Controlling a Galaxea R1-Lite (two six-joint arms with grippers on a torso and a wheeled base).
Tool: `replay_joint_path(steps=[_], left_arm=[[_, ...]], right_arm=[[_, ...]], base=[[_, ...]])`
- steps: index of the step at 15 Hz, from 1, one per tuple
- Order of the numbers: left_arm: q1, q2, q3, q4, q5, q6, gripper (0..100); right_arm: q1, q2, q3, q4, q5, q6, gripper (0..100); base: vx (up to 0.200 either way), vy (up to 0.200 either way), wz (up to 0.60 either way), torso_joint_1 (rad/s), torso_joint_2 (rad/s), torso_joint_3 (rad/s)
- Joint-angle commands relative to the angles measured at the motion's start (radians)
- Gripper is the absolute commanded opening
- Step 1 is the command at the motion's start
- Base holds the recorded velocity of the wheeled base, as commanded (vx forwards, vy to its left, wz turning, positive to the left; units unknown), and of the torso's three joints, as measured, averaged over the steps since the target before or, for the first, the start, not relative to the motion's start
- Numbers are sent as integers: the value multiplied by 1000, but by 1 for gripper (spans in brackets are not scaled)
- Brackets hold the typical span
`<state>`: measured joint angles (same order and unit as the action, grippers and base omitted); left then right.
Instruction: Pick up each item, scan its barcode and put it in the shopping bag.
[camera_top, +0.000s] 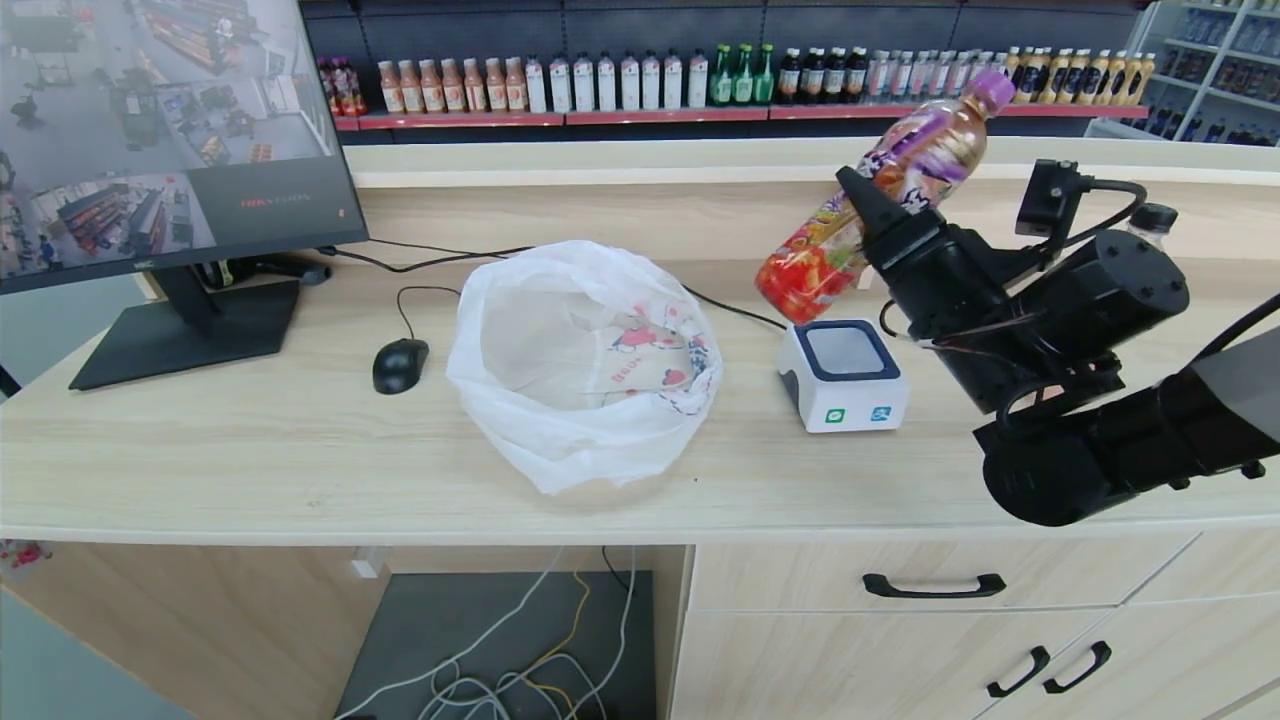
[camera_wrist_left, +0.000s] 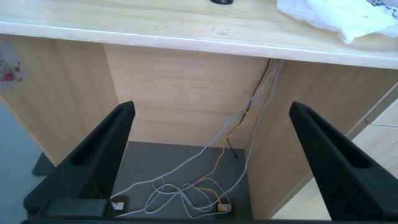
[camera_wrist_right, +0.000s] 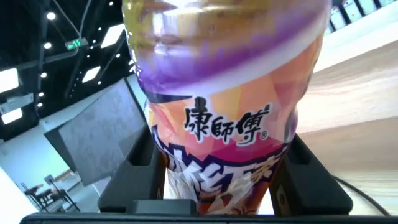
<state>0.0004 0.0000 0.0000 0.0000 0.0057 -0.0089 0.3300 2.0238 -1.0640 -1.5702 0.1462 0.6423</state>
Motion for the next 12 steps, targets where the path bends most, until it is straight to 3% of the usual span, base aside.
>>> replay_joint_path(steps=[1,7,12], left_arm=[[1,0,0,0,0,0,100],[1,0,0,0,0,0,100],[1,0,0,0,0,0,100]], right_arm=[[26,-28,22,-1,0,-46,0],[69,-108,233,-1,-33,-549,0],[96,-180,266,-1,-186,-741,0]], base=[[0,0,0,0,0,0],[0,0,0,0,0,0],[0,0,0,0,0,0]])
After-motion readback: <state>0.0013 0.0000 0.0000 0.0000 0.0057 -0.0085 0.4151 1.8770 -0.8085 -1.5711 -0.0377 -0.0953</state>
